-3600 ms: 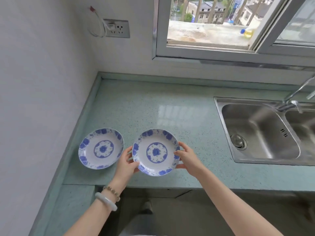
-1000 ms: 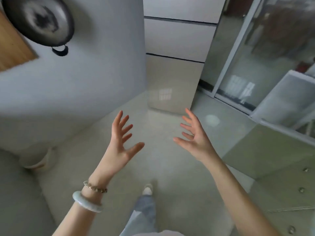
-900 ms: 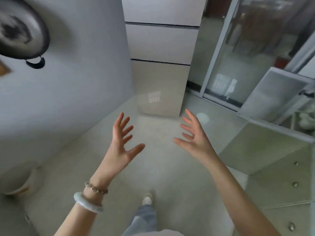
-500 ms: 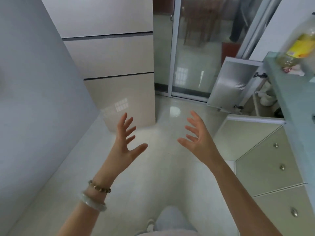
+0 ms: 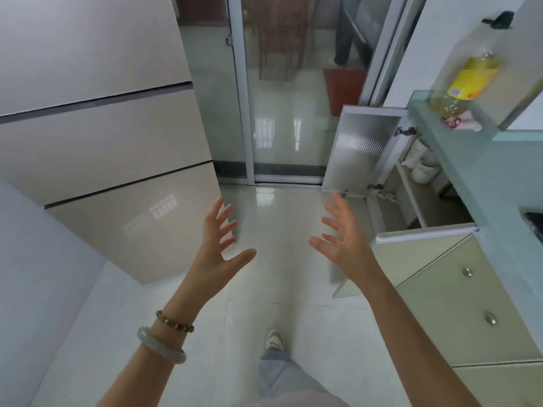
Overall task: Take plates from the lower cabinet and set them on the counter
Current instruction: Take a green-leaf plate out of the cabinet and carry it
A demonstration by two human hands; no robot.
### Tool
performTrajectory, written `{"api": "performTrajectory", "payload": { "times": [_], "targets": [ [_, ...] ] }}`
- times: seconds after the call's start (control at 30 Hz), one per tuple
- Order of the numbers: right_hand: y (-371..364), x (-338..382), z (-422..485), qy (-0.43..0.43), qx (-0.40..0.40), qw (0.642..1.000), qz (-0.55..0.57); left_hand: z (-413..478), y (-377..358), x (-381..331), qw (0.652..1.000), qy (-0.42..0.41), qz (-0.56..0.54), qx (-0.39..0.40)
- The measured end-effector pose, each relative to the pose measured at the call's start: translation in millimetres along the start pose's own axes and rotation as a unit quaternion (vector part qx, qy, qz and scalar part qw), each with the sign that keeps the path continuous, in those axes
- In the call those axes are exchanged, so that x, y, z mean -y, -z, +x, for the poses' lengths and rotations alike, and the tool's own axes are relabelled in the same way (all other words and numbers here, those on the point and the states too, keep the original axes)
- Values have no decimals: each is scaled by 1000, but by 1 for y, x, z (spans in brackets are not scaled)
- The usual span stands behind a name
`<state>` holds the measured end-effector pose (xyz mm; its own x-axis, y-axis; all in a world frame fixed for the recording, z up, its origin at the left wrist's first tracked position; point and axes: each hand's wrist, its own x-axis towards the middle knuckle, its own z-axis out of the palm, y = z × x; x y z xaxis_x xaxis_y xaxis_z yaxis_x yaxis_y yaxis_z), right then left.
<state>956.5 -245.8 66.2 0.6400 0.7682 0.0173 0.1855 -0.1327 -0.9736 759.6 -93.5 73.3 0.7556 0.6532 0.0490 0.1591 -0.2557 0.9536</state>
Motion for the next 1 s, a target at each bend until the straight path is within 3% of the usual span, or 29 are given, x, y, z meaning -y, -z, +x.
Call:
{"api": "performTrajectory", "payload": {
  "times": [0.67, 1.0],
  "targets": [
    [68, -28, 256, -71, -172, 983, 9, 363, -56, 12, 983, -55, -23, 171],
    [99, -35, 378, -111, -348, 931, 5, 568, -104, 8, 930, -79, -43, 355]
  ]
}}
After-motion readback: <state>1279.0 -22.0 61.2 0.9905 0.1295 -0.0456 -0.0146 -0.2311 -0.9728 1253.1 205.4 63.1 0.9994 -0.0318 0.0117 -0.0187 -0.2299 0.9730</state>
